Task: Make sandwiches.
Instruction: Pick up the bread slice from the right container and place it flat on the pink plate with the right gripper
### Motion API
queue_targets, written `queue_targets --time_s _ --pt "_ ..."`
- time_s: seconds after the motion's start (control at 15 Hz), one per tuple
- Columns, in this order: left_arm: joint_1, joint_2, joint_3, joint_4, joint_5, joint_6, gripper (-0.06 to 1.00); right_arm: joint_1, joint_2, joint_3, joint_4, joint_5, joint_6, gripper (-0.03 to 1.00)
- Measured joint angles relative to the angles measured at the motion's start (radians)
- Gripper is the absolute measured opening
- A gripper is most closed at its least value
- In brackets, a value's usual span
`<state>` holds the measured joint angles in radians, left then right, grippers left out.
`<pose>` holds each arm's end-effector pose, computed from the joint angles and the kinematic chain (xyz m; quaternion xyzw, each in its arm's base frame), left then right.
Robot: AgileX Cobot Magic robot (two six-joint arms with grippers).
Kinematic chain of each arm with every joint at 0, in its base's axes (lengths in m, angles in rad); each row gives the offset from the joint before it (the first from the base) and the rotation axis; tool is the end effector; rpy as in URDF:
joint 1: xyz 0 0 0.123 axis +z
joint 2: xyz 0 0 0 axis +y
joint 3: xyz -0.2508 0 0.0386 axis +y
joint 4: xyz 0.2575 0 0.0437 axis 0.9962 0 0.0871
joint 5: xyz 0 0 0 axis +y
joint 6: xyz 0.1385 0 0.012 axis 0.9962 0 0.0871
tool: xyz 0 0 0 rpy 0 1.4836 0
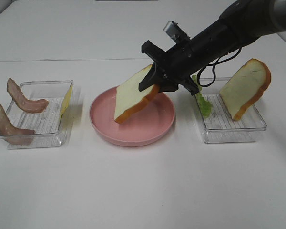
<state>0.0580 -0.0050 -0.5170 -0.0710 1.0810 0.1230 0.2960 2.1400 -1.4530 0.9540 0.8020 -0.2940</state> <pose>0.0744 -0.0044 0.2636 0.0298 0.8517 0.0119 0.5230 0.3986 0.2068 0.0817 0.0203 0.9313 0.3558 0.0746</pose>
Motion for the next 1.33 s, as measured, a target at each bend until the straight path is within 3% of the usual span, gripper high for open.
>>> queue_targets --time_s 0.47,1.07,1.33 --pt "0.000 0.000 0.000 0.000 0.000 0.000 0.99 0.029 0.097 -0.016 0.071 -0.011 -0.051 0.23" --pt "0.000 0.000 0.000 0.000 0.000 0.000 0.99 0.036 0.122 -0.049 0.078 -0.006 -0.051 0.24" --pt "0.000 0.000 0.000 0.000 0.000 0.000 0.99 0.036 0.119 -0.049 0.014 -0.006 -0.051 0.58"
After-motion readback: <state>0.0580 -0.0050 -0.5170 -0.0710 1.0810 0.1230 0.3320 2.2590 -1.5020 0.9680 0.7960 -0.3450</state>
